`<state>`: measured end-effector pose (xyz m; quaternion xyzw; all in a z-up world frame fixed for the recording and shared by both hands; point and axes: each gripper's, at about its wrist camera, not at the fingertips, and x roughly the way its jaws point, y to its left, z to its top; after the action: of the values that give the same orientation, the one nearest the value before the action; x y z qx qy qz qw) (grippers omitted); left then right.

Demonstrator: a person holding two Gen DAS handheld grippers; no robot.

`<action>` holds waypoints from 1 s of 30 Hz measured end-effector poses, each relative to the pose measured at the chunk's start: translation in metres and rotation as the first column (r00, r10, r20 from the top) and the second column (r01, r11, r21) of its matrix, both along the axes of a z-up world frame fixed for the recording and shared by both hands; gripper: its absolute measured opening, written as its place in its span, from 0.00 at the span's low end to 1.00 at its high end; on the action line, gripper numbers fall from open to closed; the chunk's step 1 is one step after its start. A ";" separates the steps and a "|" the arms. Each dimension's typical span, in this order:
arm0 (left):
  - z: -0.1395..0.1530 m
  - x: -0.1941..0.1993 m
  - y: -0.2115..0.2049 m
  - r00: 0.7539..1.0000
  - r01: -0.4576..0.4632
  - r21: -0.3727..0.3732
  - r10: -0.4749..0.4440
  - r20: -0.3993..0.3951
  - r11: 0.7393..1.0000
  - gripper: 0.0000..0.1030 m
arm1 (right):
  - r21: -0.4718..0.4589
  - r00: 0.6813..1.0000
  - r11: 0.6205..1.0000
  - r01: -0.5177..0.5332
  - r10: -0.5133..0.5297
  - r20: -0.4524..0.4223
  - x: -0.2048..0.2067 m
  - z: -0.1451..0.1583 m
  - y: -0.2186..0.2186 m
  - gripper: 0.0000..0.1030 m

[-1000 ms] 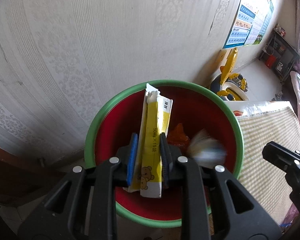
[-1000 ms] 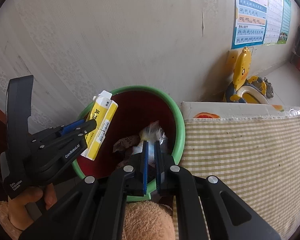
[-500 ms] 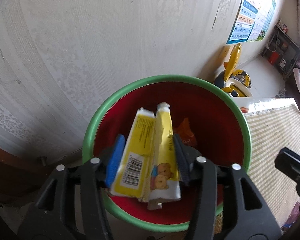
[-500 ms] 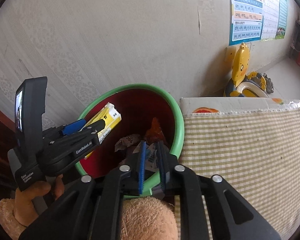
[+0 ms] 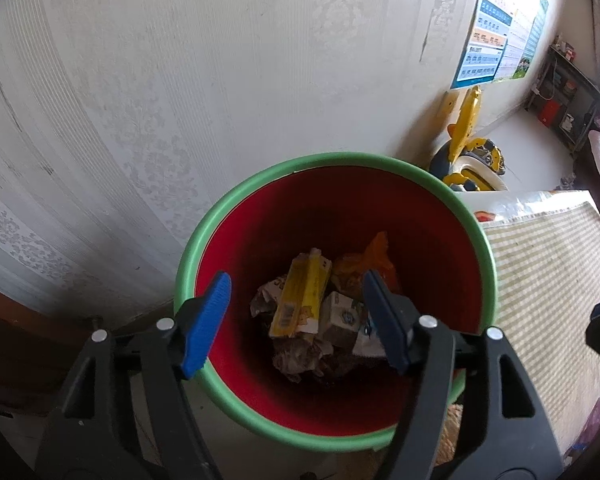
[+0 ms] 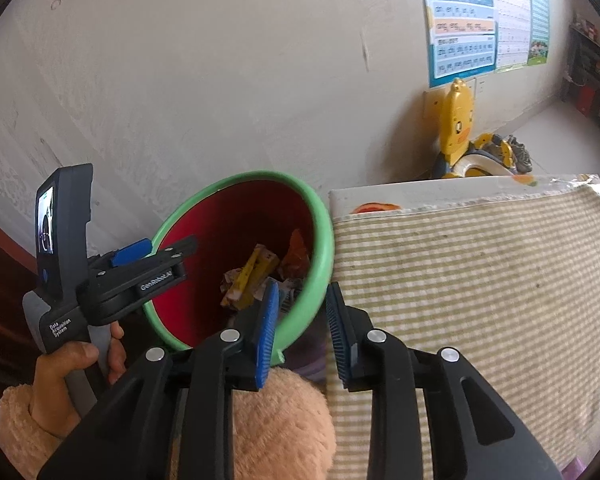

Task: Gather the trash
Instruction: 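Grasp the dark blue wrapper with the left tool while the right tool grasps the pink bag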

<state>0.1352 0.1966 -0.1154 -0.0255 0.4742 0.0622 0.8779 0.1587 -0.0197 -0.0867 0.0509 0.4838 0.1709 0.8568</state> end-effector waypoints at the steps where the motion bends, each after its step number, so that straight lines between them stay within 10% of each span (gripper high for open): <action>1: 0.001 -0.002 -0.001 1.000 0.003 0.000 -0.003 0.001 1.000 0.64 | -0.007 1.000 1.000 0.009 -0.009 0.004 -0.003 0.002 -0.007 0.28; 9: 0.014 -0.043 -0.038 0.993 0.114 0.008 -0.114 0.012 0.993 0.64 | -0.080 0.980 0.977 0.196 -0.197 -0.004 -0.063 0.010 -0.112 0.41; 18: 0.022 -0.078 -0.117 0.950 0.313 -0.042 -0.313 0.009 0.949 0.66 | -0.163 0.832 0.842 0.514 -0.535 -0.146 -0.180 -0.016 -0.257 0.54; 25: 0.027 -0.098 -0.162 0.910 0.415 -0.040 -0.415 0.000 0.909 0.68 | -0.174 0.880 0.913 0.368 -0.402 -0.252 -0.222 -0.034 -0.247 0.77; 27: 0.028 -0.103 -0.170 0.903 0.430 -0.043 -0.431 -0.002 0.902 0.68 | -0.208 0.886 0.921 0.330 -0.378 -0.268 -0.222 -0.043 -0.236 0.64; 28: 0.028 -0.105 -0.172 0.900 0.436 -0.042 -0.436 -0.001 0.899 0.68 | -0.216 0.893 0.928 0.304 -0.357 -0.275 -0.219 -0.047 -0.227 0.35; 30: 0.031 -0.110 -0.179 0.892 0.452 -0.035 -0.452 0.006 0.891 0.68 | -0.191 0.908 0.944 0.270 -0.316 -0.276 -0.217 -0.049 -0.215 0.30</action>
<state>0.0249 0.0180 -0.0842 0.0701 0.4690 -0.1520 0.8672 -0.0581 -0.2350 -0.1362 0.0849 0.6075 -0.0061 0.7897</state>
